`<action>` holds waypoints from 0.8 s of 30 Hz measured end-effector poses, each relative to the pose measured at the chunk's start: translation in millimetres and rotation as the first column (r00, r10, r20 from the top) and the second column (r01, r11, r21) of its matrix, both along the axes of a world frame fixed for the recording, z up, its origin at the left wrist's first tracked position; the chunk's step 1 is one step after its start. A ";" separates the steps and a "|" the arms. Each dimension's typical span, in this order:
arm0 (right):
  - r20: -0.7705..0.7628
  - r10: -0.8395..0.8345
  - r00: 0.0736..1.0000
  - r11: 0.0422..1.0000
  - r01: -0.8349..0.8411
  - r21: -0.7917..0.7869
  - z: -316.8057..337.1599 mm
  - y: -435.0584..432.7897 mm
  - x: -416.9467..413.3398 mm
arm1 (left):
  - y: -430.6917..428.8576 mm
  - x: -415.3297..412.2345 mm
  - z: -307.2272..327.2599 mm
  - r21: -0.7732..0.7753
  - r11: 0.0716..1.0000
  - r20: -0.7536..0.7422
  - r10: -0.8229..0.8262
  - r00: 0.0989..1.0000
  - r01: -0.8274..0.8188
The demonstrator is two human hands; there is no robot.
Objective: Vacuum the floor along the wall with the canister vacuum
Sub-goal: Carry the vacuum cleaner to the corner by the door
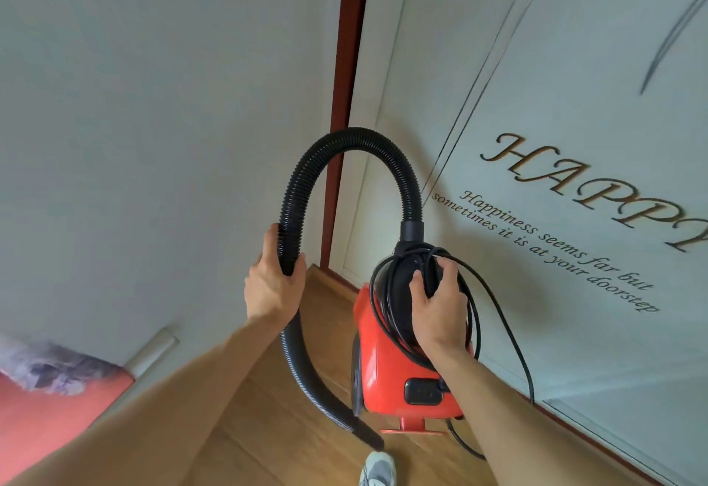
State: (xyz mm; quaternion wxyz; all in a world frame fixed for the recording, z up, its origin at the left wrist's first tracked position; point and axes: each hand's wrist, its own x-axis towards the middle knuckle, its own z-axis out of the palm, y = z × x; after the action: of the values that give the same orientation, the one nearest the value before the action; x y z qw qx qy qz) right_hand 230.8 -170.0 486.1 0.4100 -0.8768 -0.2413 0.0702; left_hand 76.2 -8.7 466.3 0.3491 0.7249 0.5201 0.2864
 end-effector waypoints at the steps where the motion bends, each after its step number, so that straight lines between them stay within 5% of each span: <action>1: 0.008 -0.024 1.000 1.000 0.024 0.010 12.7 -4.8 -5.5 | -2.8 -4.4 10.3 0.010 0.999 0.012 -0.030 0.999 0.030; 24: 0.108 -0.358 0.927 0.917 0.328 0.226 259.4 -216.0 -57.3 | -170.4 -0.2 248.3 0.225 0.863 0.148 -0.489 0.860 0.452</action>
State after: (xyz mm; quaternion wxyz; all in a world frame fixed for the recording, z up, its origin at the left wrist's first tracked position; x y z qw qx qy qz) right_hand 173.6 -386.0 745.4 0.4846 -0.8617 -0.1188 -0.0928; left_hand 76.0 -179.2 714.6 0.3912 0.8266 0.2603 0.3097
